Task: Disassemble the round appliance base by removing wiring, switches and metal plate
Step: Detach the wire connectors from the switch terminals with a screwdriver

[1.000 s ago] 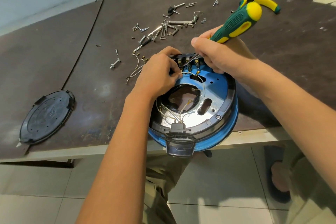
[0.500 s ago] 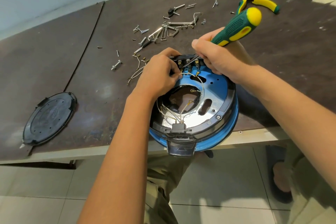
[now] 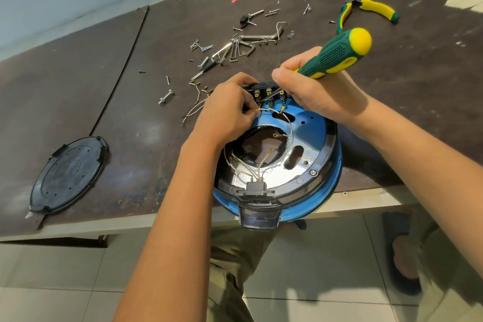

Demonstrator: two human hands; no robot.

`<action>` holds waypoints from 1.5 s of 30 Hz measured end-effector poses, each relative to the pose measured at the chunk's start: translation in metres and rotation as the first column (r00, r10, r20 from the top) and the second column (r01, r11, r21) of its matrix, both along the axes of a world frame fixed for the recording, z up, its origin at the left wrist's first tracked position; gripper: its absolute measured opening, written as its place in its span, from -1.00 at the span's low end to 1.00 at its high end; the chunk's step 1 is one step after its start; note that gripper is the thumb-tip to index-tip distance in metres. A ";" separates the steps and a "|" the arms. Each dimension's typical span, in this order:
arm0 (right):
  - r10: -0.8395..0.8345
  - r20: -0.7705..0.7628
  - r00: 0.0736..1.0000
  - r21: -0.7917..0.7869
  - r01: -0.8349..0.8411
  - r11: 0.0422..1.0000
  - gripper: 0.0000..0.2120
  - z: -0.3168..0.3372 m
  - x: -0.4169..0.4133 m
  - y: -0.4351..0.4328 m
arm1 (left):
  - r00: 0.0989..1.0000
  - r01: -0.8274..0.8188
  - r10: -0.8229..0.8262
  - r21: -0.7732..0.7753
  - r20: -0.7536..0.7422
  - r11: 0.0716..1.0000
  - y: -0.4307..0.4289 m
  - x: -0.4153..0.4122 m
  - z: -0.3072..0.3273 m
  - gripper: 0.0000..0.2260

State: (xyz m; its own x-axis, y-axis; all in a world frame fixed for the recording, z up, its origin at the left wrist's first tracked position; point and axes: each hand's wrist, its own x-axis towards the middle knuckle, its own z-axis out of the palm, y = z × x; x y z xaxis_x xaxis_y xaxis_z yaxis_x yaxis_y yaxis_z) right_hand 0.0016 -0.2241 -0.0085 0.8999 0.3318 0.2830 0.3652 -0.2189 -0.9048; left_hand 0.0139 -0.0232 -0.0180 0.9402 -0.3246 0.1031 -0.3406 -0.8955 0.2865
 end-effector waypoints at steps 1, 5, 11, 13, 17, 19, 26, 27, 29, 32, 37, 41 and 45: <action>-0.011 -0.017 1.000 -0.003 0.010 1.000 -0.52 -0.001 0.001 0.000 | 1.000 0.002 -0.002 -0.001 0.000 1.000 0.000 0.000 0.000 -0.93; -0.094 -0.106 0.990 0.009 0.096 0.995 -0.57 -0.001 0.005 0.002 | 1.000 0.012 -0.012 -0.017 0.005 1.000 0.000 -0.001 0.000 -0.93; -0.201 -0.203 0.958 -0.019 0.201 0.979 -0.63 0.005 0.005 0.008 | 1.000 0.021 -0.021 -0.027 0.017 0.999 0.000 0.000 0.000 -0.92; -0.217 -0.237 0.947 -0.002 0.223 0.975 -0.64 0.009 0.003 0.009 | 1.000 0.016 -0.015 -0.043 0.023 0.999 -0.001 0.000 0.000 -0.91; -0.244 -0.236 0.941 -0.007 0.250 0.968 -0.73 0.013 0.001 0.012 | 1.000 -0.002 0.004 -0.100 0.014 0.995 -0.002 -0.001 0.000 -0.89; -0.253 -0.239 0.938 -0.009 0.258 0.966 -0.73 0.012 0.000 0.013 | 1.000 -0.007 0.008 -0.113 0.011 0.994 -0.002 -0.003 0.000 -0.85; -0.266 -0.295 0.918 -0.002 0.278 0.961 -0.69 0.017 -0.003 0.015 | 1.000 -0.018 0.015 -0.152 -0.022 0.988 -0.004 -0.005 0.002 -0.77; -0.268 -0.309 0.912 0.008 0.285 0.959 -0.70 0.018 -0.004 0.015 | 0.999 -0.021 0.016 -0.156 -0.028 0.987 -0.004 -0.005 0.002 -0.77; -0.261 -0.331 0.907 0.026 0.286 0.958 -0.73 0.018 -0.004 0.015 | 0.999 -0.025 0.019 -0.158 -0.039 0.987 -0.004 -0.006 0.002 -0.77; -0.248 -0.328 0.912 0.029 0.272 0.962 -0.80 0.018 -0.005 0.014 | 0.999 -0.030 0.023 -0.156 -0.046 0.987 -0.004 -0.008 0.004 -0.76; -0.221 -0.322 0.921 0.067 0.255 0.965 -0.79 0.014 -0.001 0.012 | 0.999 -0.008 0.005 -0.094 -0.032 0.996 -0.004 -0.006 0.004 -0.91; -0.193 -0.146 0.970 0.053 0.202 0.978 -0.63 0.004 -0.002 0.008 | 0.999 -0.020 0.017 -0.087 -0.043 0.996 -0.004 -0.006 0.003 -0.91; -0.122 -0.023 0.992 0.021 0.122 0.992 -0.55 0.000 -0.003 0.005 | 0.999 -0.026 0.024 -0.065 -0.032 0.998 -0.004 -0.005 0.003 -0.92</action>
State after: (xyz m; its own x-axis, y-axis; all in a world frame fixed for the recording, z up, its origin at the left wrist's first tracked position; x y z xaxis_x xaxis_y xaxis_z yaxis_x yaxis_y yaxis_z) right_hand -0.0011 -0.2194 -0.0087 0.9394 0.2129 0.2688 0.3170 -0.2403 -0.9175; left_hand 0.0094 -0.0276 -0.0154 0.9510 -0.2946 0.0941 -0.3086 -0.8827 0.3545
